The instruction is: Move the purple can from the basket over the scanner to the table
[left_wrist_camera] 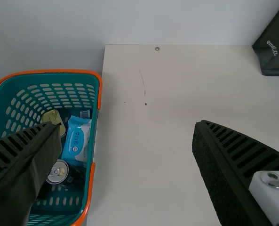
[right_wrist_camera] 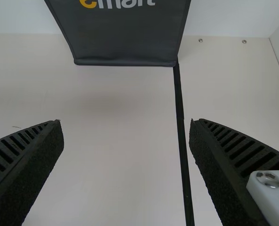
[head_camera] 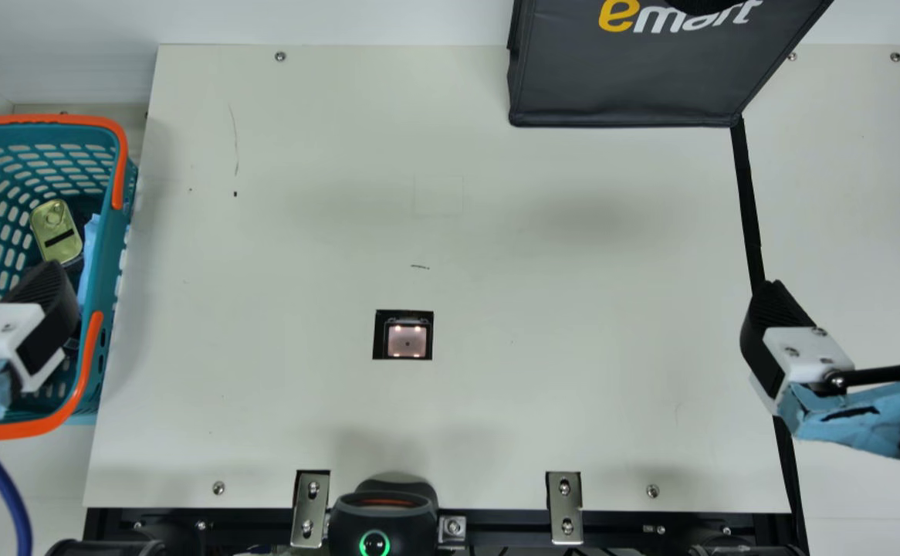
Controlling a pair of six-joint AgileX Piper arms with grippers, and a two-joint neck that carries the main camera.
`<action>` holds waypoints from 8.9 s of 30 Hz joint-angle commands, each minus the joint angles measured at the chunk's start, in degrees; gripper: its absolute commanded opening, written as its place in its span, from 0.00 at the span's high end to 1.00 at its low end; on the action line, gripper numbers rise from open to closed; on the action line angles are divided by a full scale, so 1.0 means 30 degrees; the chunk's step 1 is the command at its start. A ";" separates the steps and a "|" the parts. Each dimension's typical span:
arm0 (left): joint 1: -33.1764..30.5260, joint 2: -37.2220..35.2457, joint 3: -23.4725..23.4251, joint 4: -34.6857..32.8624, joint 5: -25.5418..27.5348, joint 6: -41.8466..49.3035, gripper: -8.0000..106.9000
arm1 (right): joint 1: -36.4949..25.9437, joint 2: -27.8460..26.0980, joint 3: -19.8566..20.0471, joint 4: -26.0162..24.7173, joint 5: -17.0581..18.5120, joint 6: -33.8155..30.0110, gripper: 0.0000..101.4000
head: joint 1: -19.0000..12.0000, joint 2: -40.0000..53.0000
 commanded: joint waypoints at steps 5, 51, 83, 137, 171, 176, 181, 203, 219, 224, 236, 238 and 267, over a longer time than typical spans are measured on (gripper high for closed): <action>0.0000 0.0000 0.0000 0.0000 0.0000 0.0000 0.15 | 0.0000 0.0000 0.0000 0.0000 0.0000 0.0000 0.06 | -0.0582 0.2257; 0.0000 0.0000 0.0000 0.0000 0.0000 0.0000 0.15 | 0.0000 0.0000 0.0000 0.0000 0.0002 0.0000 0.06 | -0.0582 0.6697; 1.1498 0.6170 -0.2837 -0.3199 -0.0065 -0.1021 0.15 | 0.0000 0.0000 0.0000 0.0000 0.0002 0.0000 0.06 | -0.0582 0.6697; 1.1999 1.5323 -0.0635 0.0375 -0.2396 -0.1366 0.15 | 0.0000 0.0000 0.0000 0.0000 0.0024 0.0000 0.06 | -0.0582 0.6697; 1.2184 1.6865 0.2157 -0.0441 -0.2955 -0.9036 0.15 | 0.0000 0.0000 0.0000 0.0000 -0.0001 0.0000 0.06 | -0.0582 0.6697; 1.2060 1.7353 0.2543 -0.0570 -0.3312 -0.9356 0.15 | 0.0000 0.0000 0.0000 0.0000 0.0020 0.0000 0.06 | -0.0582 0.6697; 1.2040 1.7893 0.2685 -0.0745 -0.3508 -0.9570 0.15 | 0.0000 0.0000 0.0000 0.0000 0.0020 0.0000 0.06 | -0.0582 0.6697; 1.1902 1.9550 0.2979 -0.0027 -0.4775 -1.1757 0.15 | 0.0000 0.0000 0.0000 0.0000 0.0020 0.0000 0.06 | -0.0582 0.6697; 1.0794 1.9291 0.3953 0.1801 -0.6071 -1.3402 0.15 | 0.0000 0.0000 0.0000 0.0000 0.0061 0.0000 0.06 | -0.0582 0.6697; 1.0577 1.9255 0.4179 0.2015 -0.6196 -1.3721 0.15 | 0.0000 0.0000 0.0000 0.0000 0.0061 0.0000 0.06 | -0.0582 0.6697; 1.0505 1.9348 0.4252 0.2041 -0.6245 -1.4024 0.84 | 0.0000 0.0000 0.0000 0.0000 0.0061 0.0000 0.06 | -0.0582 0.6697; 1.0512 1.9220 0.4242 0.2047 -0.6258 -1.4030 0.96 | 0.0000 0.0000 0.0000 0.0000 0.0061 0.0000 0.06 | -0.0582 0.6697; 1.1402 1.4425 0.3533 0.2392 -0.6902 -1.3329 1.00 | 0.0000 0.0000 0.0000 0.0000 0.0015 0.0000 0.06 | -0.0582 0.6697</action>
